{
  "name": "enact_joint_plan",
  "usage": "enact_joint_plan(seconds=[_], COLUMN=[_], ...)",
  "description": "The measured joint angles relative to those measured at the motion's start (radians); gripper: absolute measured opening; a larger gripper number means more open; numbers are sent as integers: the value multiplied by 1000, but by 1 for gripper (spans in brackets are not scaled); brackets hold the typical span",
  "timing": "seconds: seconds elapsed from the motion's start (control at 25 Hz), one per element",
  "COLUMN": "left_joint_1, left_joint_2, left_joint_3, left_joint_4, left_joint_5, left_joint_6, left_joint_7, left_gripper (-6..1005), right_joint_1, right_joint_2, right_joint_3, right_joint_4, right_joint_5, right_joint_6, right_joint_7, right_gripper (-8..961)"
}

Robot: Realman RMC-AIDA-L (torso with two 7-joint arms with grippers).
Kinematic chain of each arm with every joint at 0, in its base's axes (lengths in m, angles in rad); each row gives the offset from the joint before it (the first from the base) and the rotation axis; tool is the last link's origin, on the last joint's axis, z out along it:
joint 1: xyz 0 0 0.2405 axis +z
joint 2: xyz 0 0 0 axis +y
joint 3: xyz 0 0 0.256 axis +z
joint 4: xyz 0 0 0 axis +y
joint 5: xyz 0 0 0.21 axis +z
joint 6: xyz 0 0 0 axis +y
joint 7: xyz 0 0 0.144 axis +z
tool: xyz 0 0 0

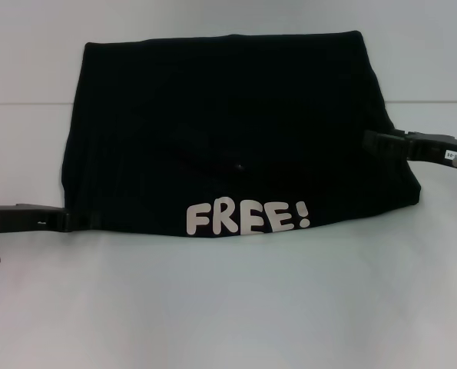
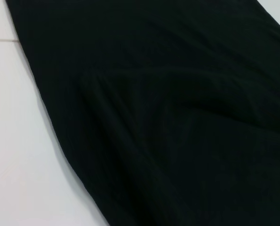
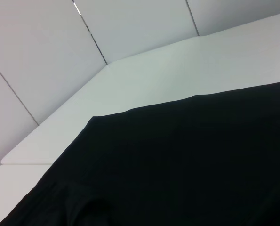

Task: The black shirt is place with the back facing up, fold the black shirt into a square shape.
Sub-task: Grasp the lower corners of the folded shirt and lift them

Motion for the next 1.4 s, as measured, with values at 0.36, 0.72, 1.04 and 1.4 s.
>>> enact_joint_plan(seconds=[0.36,0.72,1.04,1.4], left_joint_1=[0,-2,1,5], left_joint_2=[3,4,10,11], left_joint_3=[0,0,-3,-5], left_joint_4=[0,0,12,18], left_joint_5=[2,2,1,1], left_joint_6=[-1,6,42,51], left_joint_7=[-1,0,-6,-3], left_gripper=[455,197,42,41], right_joint_1=[5,-7,-55,-88], right_joint_2=[5,2,-36,-66], right_joint_3=[0,0,-58,-106], right_joint_4=[0,0,0,-53], right_joint_5=[-1,-4,-11,-139], right_joint_6=[11,15,-8,-18], right_joint_7=[-2,-2,42,179], right_gripper=[704,703,703,704])
